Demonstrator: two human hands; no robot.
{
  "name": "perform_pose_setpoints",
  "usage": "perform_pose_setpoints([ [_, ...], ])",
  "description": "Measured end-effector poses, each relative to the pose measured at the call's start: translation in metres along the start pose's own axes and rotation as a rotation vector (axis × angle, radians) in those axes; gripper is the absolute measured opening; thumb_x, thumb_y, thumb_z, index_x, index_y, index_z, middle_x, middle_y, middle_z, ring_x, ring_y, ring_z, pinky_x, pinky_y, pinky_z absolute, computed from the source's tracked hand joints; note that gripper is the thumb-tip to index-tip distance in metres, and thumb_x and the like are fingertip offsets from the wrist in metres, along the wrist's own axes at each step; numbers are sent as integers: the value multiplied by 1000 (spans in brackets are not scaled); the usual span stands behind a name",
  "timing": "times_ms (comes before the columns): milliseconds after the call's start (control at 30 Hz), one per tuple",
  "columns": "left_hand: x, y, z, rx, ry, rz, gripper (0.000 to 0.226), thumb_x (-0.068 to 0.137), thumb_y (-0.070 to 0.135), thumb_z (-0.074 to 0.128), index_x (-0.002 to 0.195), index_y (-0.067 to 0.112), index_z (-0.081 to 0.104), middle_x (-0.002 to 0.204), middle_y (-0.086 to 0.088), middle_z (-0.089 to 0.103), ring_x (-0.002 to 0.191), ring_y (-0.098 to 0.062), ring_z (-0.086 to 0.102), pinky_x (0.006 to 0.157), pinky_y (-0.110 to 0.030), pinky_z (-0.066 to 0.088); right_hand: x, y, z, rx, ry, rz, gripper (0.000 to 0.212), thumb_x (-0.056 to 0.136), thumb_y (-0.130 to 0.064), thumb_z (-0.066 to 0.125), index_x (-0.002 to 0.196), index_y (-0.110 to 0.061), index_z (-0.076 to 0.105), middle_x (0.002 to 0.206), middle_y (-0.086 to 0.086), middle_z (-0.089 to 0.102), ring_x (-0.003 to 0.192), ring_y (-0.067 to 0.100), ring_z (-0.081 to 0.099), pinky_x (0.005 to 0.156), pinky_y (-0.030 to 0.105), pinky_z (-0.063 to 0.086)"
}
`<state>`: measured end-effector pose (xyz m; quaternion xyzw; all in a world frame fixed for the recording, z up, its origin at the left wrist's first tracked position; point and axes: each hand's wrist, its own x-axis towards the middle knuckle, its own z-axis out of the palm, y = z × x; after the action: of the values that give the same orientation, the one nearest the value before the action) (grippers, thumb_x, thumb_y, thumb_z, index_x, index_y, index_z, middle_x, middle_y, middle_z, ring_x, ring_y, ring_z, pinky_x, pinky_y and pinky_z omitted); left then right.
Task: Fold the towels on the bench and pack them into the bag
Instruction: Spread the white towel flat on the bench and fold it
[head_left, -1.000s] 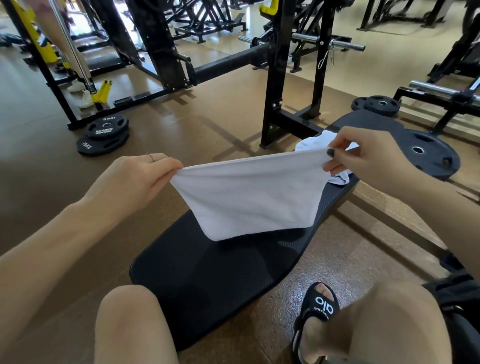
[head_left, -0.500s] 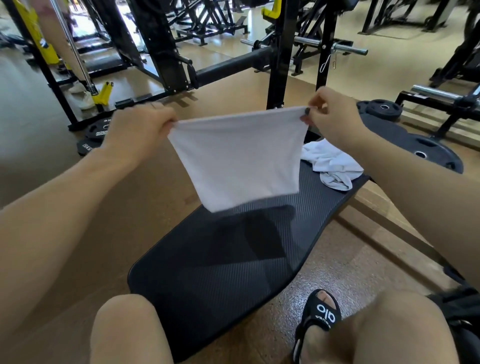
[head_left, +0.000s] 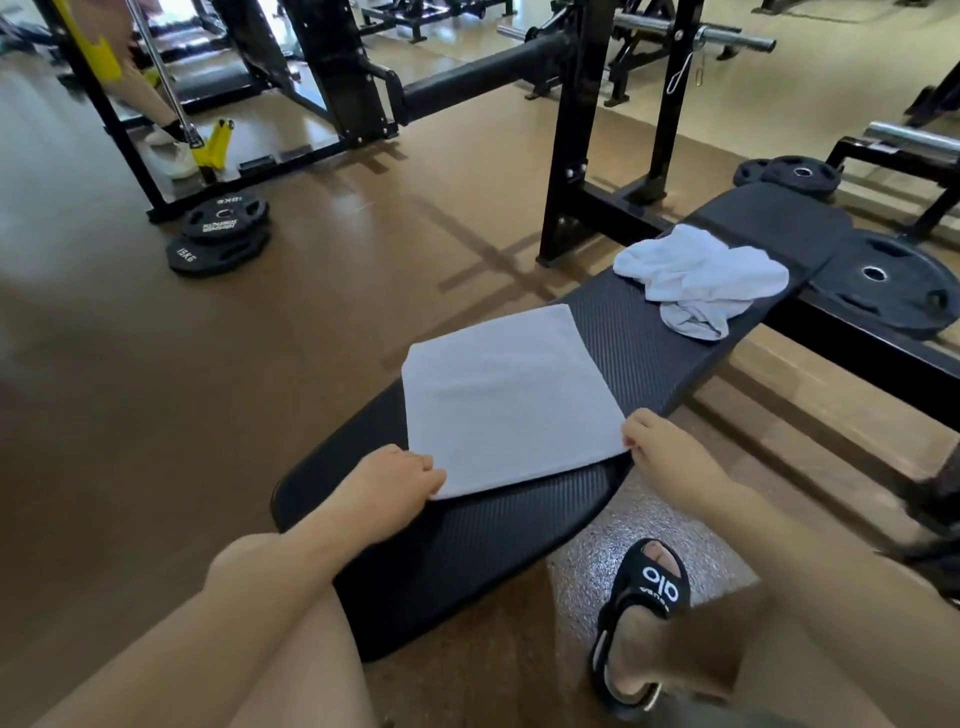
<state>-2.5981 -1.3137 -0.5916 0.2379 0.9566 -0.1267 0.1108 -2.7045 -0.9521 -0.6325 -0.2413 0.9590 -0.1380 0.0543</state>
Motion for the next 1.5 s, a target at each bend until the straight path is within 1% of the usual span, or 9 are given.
perform_pose_setpoints([
  [100, -6, 21, 11, -39, -73, 36, 18, 100, 15, 41, 107, 18, 58, 104, 0, 60, 91, -23, 60, 87, -35, 47, -14, 9, 15, -105, 45, -28, 19, 83, 7, 65, 83, -8, 54, 94, 9, 55, 76, 33, 56, 58, 39, 45],
  [300, -10, 35, 11, -47, -120, 93, 15, 100, 12, 41, 103, 18, 55, 99, 0, 58, 87, -23, 58, 85, -35, 47, -37, 7, 19, -233, 66, -79, 29, 72, 7, 75, 80, -12, 54, 91, 7, 58, 71, 29, 53, 53, 36, 42],
  [500, -18, 40, 2, -105, -188, 81, 24, 101, 40, 47, 115, 23, 55, 109, 4, 58, 95, -19, 59, 88, -34, 49, -46, 2, 13, -295, -16, -26, 27, 73, 1, 74, 92, -13, 61, 100, 5, 59, 92, 29, 59, 78, 37, 48],
  [600, -13, 27, -15, -366, -188, -145, 39, 99, 59, 45, 123, 29, 53, 115, 10, 58, 95, -15, 63, 88, -37, 53, -41, -14, 4, -264, -55, 34, 38, 78, -2, 67, 114, -13, 64, 118, 6, 59, 116, 29, 54, 102, 38, 41],
  [733, 12, -13, -23, -717, 76, -520, 35, 101, 45, 53, 127, 23, 51, 104, 9, 60, 88, -10, 60, 80, -32, 50, -15, -49, 1, -57, 14, -88, 44, 83, -1, 61, 127, -6, 64, 127, 10, 63, 120, 33, 58, 104, 43, 45],
  [967, 59, -63, -7, -1176, 213, -902, 49, 102, 33, 57, 144, 11, 44, 121, 1, 57, 107, -18, 53, 88, -32, 41, 46, -113, 45, 9, -21, -1, 65, 100, -45, 20, 157, -17, 34, 162, 14, 32, 150, 35, 27, 122, 49, 22],
  [1267, 93, -88, 14, -1262, 192, -939, 34, 96, 42, 60, 118, 17, 56, 103, -1, 67, 94, -22, 70, 93, -46, 56, 44, -115, 78, -72, 41, 51, 62, 104, -52, 22, 162, -28, 20, 170, 5, 9, 157, 25, 5, 126, 45, 2],
  [1367, 104, -88, 7, -1394, 183, -933, 30, 97, 36, 61, 108, 9, 55, 105, -11, 67, 90, -21, 65, 84, -39, 59, 45, -115, 80, -78, 37, 64, 62, 104, -52, 23, 162, -29, 19, 170, 5, 9, 157, 24, 4, 127, 45, 2],
  [1500, 111, -93, 6, -1602, 186, -939, 19, 92, 17, 68, 90, 15, 50, 96, -10, 51, 83, -24, 50, 73, -38, 45, 46, -115, 82, -99, 35, 71, 62, 104, -52, 24, 162, -29, 18, 170, 4, 9, 157, 24, 4, 127, 45, 4],
])
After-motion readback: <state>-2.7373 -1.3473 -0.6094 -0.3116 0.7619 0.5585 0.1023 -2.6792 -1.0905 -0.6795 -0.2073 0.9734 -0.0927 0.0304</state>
